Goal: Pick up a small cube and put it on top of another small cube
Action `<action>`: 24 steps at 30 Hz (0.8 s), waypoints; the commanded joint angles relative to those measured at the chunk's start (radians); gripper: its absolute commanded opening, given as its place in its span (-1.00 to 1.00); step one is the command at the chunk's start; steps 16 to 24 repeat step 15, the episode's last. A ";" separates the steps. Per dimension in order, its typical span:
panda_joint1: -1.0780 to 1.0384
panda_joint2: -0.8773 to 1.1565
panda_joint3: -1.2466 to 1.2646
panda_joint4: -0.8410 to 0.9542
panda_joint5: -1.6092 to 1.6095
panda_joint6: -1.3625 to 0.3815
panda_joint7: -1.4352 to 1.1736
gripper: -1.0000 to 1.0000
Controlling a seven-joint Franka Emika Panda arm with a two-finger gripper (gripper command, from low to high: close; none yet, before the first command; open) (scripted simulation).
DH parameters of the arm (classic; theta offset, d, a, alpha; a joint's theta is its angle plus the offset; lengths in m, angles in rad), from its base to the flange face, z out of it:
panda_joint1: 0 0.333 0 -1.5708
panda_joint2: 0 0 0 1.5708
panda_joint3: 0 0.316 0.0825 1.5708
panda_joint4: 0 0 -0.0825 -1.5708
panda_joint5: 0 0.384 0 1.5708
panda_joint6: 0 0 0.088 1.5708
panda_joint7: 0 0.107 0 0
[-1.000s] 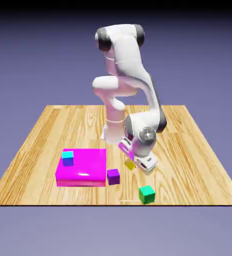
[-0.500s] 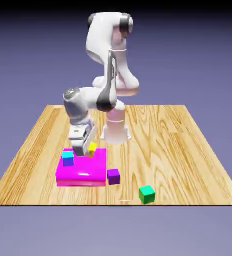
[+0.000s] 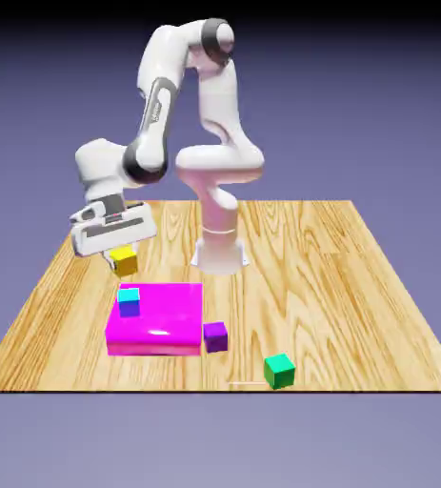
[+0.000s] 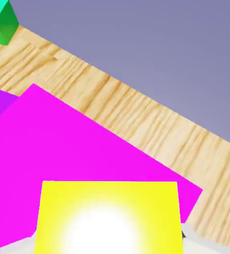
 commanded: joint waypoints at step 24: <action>0.508 0.076 -0.452 0.003 0.121 0.140 -0.100 -1.00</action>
